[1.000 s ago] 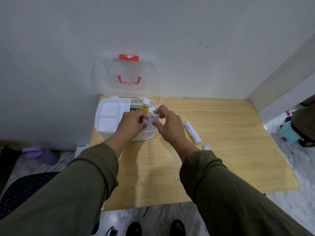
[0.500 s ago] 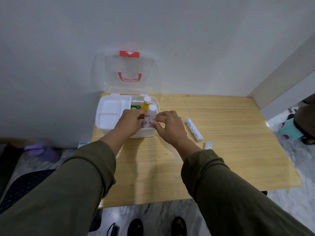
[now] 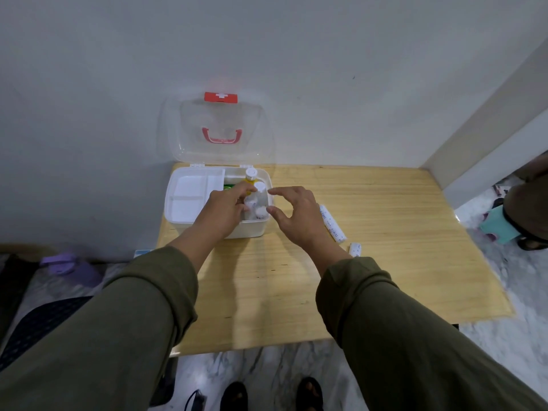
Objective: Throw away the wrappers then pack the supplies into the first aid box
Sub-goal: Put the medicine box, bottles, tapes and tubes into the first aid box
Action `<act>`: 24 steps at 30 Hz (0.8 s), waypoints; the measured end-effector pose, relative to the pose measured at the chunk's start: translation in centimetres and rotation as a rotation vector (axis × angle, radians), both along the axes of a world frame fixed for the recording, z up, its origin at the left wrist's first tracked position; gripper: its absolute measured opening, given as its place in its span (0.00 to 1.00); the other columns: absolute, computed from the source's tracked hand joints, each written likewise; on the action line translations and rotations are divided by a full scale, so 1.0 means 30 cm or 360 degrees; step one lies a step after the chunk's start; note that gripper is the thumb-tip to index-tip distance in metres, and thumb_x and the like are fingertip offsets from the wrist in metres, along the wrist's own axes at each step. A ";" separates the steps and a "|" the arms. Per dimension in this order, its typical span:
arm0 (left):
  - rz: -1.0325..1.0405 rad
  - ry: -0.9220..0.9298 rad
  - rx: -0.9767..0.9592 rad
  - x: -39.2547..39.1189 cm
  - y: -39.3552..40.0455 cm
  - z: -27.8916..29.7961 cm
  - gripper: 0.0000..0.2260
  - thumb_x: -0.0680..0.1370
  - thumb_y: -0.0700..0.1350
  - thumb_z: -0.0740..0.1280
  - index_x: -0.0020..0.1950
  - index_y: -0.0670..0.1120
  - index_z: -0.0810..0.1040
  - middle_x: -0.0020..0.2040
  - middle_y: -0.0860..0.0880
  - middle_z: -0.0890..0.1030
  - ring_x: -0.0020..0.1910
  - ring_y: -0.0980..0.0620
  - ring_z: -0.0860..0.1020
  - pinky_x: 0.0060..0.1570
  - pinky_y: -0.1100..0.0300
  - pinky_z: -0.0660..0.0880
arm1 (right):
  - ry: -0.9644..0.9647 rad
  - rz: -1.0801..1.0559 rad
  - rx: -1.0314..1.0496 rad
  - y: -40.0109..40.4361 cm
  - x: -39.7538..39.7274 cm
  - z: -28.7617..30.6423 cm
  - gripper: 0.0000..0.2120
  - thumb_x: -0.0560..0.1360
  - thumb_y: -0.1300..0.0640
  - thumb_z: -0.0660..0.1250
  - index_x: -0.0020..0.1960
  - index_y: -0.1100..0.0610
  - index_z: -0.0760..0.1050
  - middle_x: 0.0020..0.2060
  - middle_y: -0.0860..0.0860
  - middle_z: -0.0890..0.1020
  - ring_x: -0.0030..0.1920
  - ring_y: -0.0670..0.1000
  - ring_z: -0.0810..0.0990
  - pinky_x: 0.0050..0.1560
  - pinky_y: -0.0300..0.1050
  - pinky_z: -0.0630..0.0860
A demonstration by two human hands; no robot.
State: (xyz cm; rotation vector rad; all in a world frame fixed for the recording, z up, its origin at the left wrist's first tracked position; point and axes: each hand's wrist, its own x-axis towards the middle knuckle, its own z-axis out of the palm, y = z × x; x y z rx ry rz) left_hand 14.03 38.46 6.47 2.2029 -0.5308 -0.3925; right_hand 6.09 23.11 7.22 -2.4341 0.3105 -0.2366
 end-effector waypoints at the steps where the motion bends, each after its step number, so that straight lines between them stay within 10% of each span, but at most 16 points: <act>1: 0.0020 -0.0011 -0.0006 -0.003 -0.002 0.009 0.18 0.78 0.37 0.59 0.61 0.56 0.74 0.58 0.47 0.79 0.55 0.51 0.78 0.57 0.57 0.73 | -0.0004 -0.0015 -0.0011 -0.008 -0.006 0.007 0.18 0.74 0.51 0.68 0.63 0.48 0.74 0.60 0.52 0.76 0.63 0.53 0.69 0.63 0.52 0.67; 5: 0.0109 -0.0217 0.0020 -0.019 -0.022 0.078 0.17 0.78 0.36 0.59 0.63 0.53 0.72 0.56 0.48 0.77 0.51 0.52 0.76 0.46 0.63 0.72 | 0.0000 -0.0086 -0.0061 -0.054 -0.039 0.043 0.23 0.73 0.50 0.69 0.67 0.47 0.70 0.61 0.52 0.75 0.64 0.53 0.68 0.64 0.52 0.67; 24: -0.0194 -0.0179 -0.0005 -0.224 -0.345 -0.155 0.22 0.76 0.41 0.66 0.69 0.54 0.69 0.68 0.49 0.73 0.67 0.51 0.70 0.61 0.67 0.61 | 0.0064 -0.0069 -0.0465 -0.293 -0.312 -0.189 0.19 0.72 0.48 0.69 0.62 0.42 0.74 0.55 0.45 0.81 0.62 0.54 0.69 0.49 0.45 0.58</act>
